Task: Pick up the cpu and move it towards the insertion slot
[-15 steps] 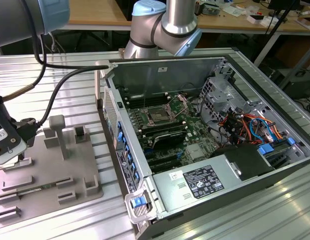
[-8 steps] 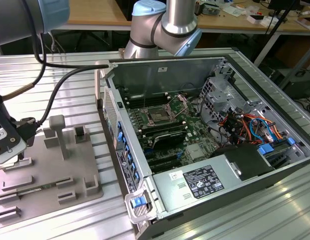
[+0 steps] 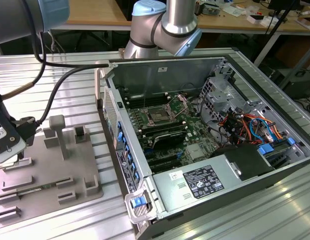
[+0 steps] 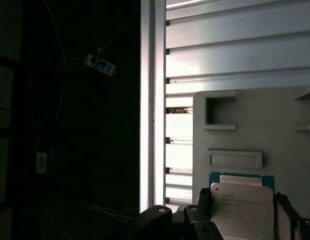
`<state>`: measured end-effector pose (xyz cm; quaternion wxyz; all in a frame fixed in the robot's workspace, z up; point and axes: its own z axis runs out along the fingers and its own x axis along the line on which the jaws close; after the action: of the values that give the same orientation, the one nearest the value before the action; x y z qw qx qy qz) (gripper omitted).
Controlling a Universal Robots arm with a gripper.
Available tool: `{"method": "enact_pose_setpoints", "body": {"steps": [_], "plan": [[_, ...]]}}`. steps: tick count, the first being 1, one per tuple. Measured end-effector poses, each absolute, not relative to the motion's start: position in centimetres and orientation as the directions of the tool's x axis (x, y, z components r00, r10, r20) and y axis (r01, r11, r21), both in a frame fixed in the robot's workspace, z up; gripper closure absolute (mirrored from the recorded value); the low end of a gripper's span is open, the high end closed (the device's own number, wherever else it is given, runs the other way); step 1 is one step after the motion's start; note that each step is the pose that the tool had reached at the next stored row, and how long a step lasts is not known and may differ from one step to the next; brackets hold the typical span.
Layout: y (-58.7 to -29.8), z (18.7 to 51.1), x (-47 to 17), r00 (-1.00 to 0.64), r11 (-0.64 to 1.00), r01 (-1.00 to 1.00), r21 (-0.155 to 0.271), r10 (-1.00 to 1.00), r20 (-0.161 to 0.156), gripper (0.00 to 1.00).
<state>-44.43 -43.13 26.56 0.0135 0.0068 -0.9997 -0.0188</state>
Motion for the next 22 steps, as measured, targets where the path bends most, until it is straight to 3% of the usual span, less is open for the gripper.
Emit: {"method": "enact_pose_setpoints", "body": {"steps": [22], "plan": [[-43.13,27.26,-44.43,-1.0,0.999,-0.013,0.038,-0.014,0.027,0.45]]}}
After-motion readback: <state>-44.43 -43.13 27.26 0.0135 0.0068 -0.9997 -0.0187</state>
